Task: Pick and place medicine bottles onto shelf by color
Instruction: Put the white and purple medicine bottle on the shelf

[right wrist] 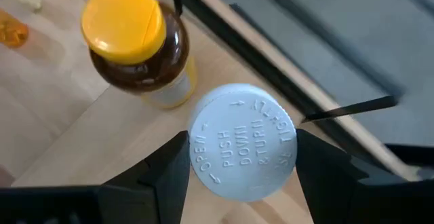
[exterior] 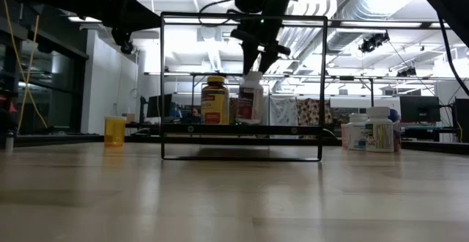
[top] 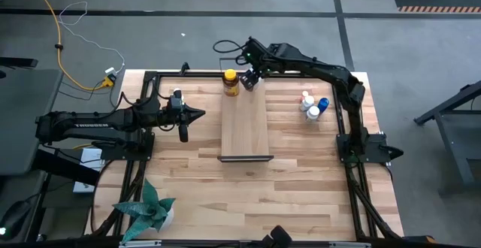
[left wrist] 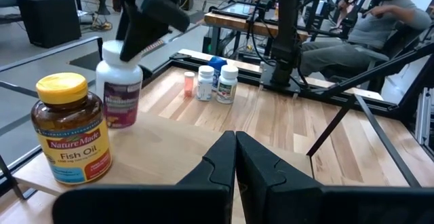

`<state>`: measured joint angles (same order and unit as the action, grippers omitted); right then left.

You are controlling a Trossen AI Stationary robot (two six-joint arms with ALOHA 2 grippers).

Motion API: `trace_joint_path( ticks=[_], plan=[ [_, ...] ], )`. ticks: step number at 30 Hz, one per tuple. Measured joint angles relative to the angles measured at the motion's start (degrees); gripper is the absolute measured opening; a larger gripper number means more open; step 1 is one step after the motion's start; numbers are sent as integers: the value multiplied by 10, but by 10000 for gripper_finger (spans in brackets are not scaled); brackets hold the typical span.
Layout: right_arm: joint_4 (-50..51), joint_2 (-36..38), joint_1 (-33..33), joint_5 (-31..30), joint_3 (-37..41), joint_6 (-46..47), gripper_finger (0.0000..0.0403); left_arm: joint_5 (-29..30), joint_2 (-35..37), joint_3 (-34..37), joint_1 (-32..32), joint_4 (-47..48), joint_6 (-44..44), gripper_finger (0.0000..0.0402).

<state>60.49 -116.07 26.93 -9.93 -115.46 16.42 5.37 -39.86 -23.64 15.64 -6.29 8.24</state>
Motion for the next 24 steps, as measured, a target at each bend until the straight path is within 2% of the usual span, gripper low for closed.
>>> trace_joint_path(
  ticks=[6,13,24],
  plan=[
    [-16,-21,5,25,0,-2,211,0,0,0,0,0,1,0],
    [-18,-22,5,16,0,-9,212,0,0,0,0,-3,1,0],
    [-31,-16,5,15,1,-16,270,0,0,0,0,-4,1,1]
  ],
)
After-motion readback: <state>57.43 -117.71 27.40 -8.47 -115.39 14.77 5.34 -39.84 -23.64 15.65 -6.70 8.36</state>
